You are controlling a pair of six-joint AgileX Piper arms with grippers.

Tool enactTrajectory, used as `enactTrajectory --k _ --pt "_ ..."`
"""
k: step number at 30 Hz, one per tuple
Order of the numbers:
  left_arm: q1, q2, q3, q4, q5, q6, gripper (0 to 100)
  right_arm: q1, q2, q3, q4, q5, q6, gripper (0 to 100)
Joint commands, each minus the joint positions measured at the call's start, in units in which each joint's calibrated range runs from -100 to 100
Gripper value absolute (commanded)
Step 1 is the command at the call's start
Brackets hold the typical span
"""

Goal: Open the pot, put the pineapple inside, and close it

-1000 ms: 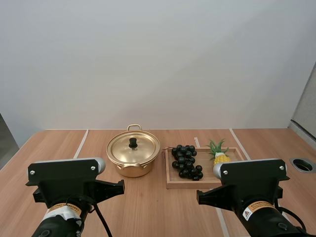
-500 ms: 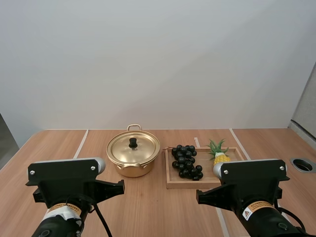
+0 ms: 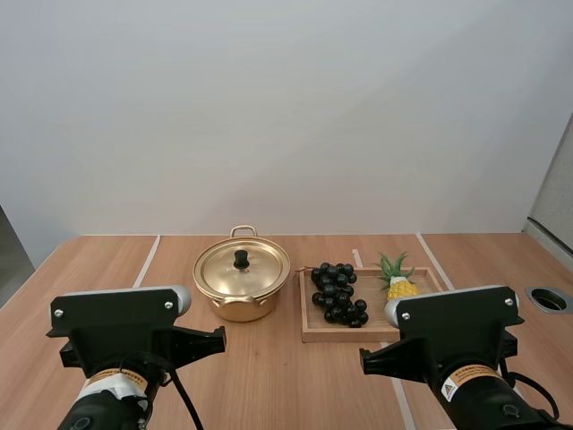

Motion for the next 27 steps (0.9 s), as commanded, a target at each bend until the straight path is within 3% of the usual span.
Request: enactTrajectory --k 1,3,6,8,11,13,19,24,27 --pt "0.13 -0.27 0.06 1.42 -0.41 -0.29 0 -0.19 -0.28 0.00 -0.83 -0.43 0.52 96" --pt "0.13 -0.27 0.06 1.73 -0.41 -0.29 4 -0.19 -0.28 0.00 -0.83 -0.43 1.89 100" --pt "0.13 -0.27 0.06 1.42 -0.41 -0.29 17 -0.19 -0.28 0.00 -1.96 -0.43 4.07 100" --pt "0.13 -0.27 0.06 1.42 -0.41 -1.02 33 -0.19 -0.28 0.00 -2.10 -0.43 4.28 100" --pt "0.13 -0.27 0.06 1.42 -0.41 -1.54 67 -0.19 -0.28 0.00 -2.10 -0.43 4.28 100" --pt "0.13 -0.27 0.06 1.95 -0.84 -1.32 99 -0.19 -0.28 0.00 -2.10 -0.43 4.54 100" --pt "0.13 -0.27 0.06 7.27 -2.26 -0.65 100 -0.19 -0.28 0.00 -2.10 -0.43 4.83 100" --pt "0.13 -0.27 0.06 7.50 -4.57 -0.65 100 -0.19 -0.28 0.00 -2.10 -0.43 4.83 100" --pt "0.13 -0.27 0.06 7.63 -15.02 0.00 100 -0.19 -0.28 0.00 -2.10 -0.43 4.83 100"
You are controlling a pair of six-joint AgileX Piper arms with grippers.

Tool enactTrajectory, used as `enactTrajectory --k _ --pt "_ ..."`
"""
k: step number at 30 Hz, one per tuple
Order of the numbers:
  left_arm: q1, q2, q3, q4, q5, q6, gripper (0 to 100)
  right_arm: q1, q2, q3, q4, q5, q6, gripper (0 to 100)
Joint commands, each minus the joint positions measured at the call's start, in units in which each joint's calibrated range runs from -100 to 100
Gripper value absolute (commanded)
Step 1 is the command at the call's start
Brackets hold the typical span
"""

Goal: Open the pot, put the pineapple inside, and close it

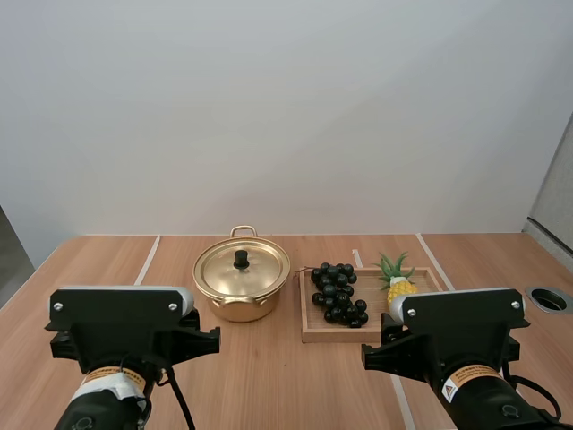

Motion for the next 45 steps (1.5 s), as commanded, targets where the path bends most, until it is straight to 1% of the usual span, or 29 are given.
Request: enactTrajectory --k 1,3,6,8,9,14,16,18,19,22,24,26,30,34,36,37,39,43,45 --pt "0.13 -0.27 0.06 1.13 -17.86 2.04 100 -0.19 -0.28 0.00 -0.37 -0.43 0.08 100" --pt "0.13 -0.27 0.06 1.15 -25.91 5.17 100 -0.19 -0.28 0.00 -0.98 -0.43 0.08 100" --pt "0.13 -0.27 0.06 1.15 -39.16 9.00 100 -0.19 -0.28 0.00 -6.02 -0.43 0.08 100" --pt "0.13 -0.27 -0.72 1.15 -44.23 13.00 100 -0.42 -0.28 0.00 -9.18 -1.09 0.17 100" --pt "0.13 -0.27 -1.73 1.15 -45.90 16.07 100 -0.52 -0.28 0.00 -11.13 -1.72 0.17 100" --pt "0.13 -0.27 -4.51 1.15 -51.97 23.86 100 -0.51 -0.28 0.00 -19.90 -6.11 0.27 100" --pt "0.13 -0.27 -5.62 1.15 -52.15 24.62 100 -0.51 -0.28 0.00 -20.71 -4.51 2.25 100" --pt "0.13 -0.27 -6.64 1.15 -51.40 21.48 100 -0.51 -0.28 -2.68 -21.65 0.99 5.84 100" --pt "0.13 -0.27 -7.45 1.15 -49.05 19.54 100 -0.51 -0.28 -4.11 -22.64 3.39 7.74 100" --pt "0.13 -0.27 -10.97 1.15 -37.00 12.91 100 -0.51 -0.28 -9.46 -28.90 10.71 16.40 100" --pt "0.13 -0.27 -13.47 1.15 -30.08 9.74 100 -0.51 -0.28 -13.05 -31.73 11.88 20.19 100" --pt "0.13 1.84 -16.34 1.15 -24.07 9.10 100 -0.65 -0.28 -16.27 -32.12 11.88 20.70 100" --pt "0.13 7.58 -22.50 1.04 -16.96 9.19 100 -0.79 0.23 -22.87 -32.12 12.32 20.70 100" --pt "0.13 14.62 -30.47 0.02 -10.06 9.60 100 -0.79 3.20 -29.12 -32.12 16.07 20.70 100" --pt "0.13 18.20 -35.29 -3.15 -5.56 11.84 100 -0.79 5.47 -32.13 -31.89 19.38 20.70 100" --pt "0.13 20.25 -37.80 -5.72 -2.40 14.06 100 -0.79 6.48 -33.30 -31.61 20.84 20.70 100" --pt "0.13 24.49 -42.35 -11.97 5.41 19.48 100 -0.79 9.10 -36.29 -30.23 25.28 20.70 100" --pt "0.13 33.37 -51.44 -27.09 24.84 34.59 100 -0.79 13.97 -41.38 -26.66 35.56 20.70 100" --pt "0.13 37.83 -55.58 -32.60 34.57 39.08 100 -0.79 16.15 -43.46 -24.33 40.38 20.70 100"
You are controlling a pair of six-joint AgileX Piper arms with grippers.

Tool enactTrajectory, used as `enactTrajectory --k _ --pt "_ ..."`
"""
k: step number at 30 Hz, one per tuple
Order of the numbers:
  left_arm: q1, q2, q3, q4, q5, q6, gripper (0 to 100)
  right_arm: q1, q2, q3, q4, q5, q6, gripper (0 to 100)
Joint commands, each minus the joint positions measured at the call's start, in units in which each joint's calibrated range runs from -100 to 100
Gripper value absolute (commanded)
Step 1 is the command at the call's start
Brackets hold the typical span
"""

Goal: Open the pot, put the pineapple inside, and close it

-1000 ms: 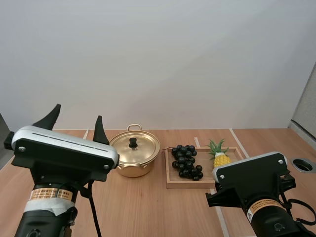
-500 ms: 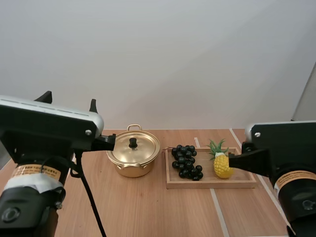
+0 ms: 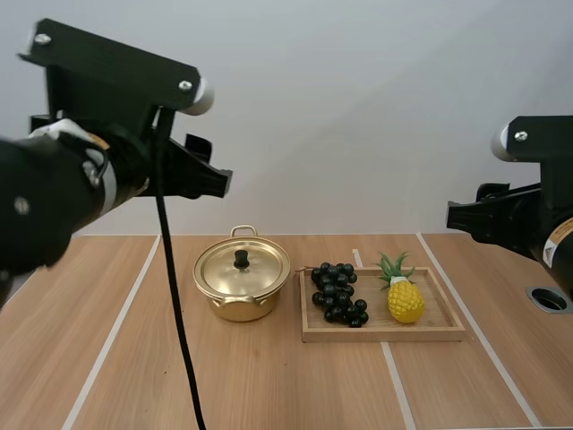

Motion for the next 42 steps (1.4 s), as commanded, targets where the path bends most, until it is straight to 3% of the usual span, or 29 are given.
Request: enactTrajectory --k 1,7,11,25,31,35,42 --pt "0.03 6.58 -5.62 -9.35 15.53 8.08 100 -0.14 2.51 -3.13 3.55 7.49 -0.08 100" --pt "0.03 22.42 -13.13 -10.50 37.80 11.93 100 -0.14 5.46 -4.40 12.53 14.18 -8.52 100" --pt "0.03 31.40 -14.41 -10.46 42.82 12.02 100 -0.14 6.22 -4.40 16.42 18.37 -12.12 100" --pt "0.03 49.04 -14.41 -10.15 25.19 14.91 100 -0.14 6.22 -4.40 16.83 19.90 -12.98 100" --pt "-2.24 54.40 -14.41 -2.02 15.41 14.91 100 -0.14 6.22 -4.40 17.77 19.90 -12.96 100" --pt "-3.69 56.53 -14.61 -0.48 10.53 14.91 100 -0.14 6.22 -4.40 17.91 19.90 -12.96 100" --pt "-4.54 61.01 -19.71 1.29 17.40 14.24 100 -0.14 6.22 -4.40 17.89 20.30 -12.96 100"
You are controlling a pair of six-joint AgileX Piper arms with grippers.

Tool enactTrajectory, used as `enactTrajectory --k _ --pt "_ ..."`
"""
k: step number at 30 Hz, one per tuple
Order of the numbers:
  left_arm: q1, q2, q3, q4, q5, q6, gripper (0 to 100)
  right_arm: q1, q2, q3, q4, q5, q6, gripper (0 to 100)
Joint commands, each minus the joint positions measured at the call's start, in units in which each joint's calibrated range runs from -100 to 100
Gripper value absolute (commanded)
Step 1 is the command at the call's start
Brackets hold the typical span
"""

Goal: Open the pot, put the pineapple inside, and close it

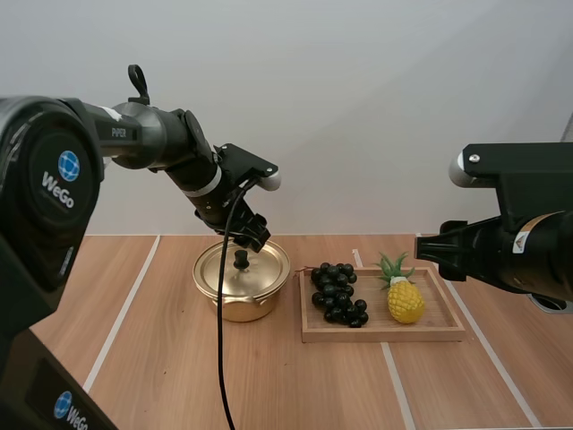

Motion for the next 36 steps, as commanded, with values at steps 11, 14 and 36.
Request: enactTrajectory --k 11,14,36 --pt "-0.36 7.39 -2.05 6.17 5.30 -0.62 100 -0.14 -0.09 -0.60 0.11 0.24 -0.46 100" --pt "-0.44 7.65 -2.28 6.17 3.42 -0.62 100 -0.14 -0.09 -0.60 0.11 0.24 -0.46 100" --pt "-0.44 7.77 -3.81 5.59 1.33 -0.23 77 -0.14 -0.09 -0.60 0.11 0.06 -0.36 100"
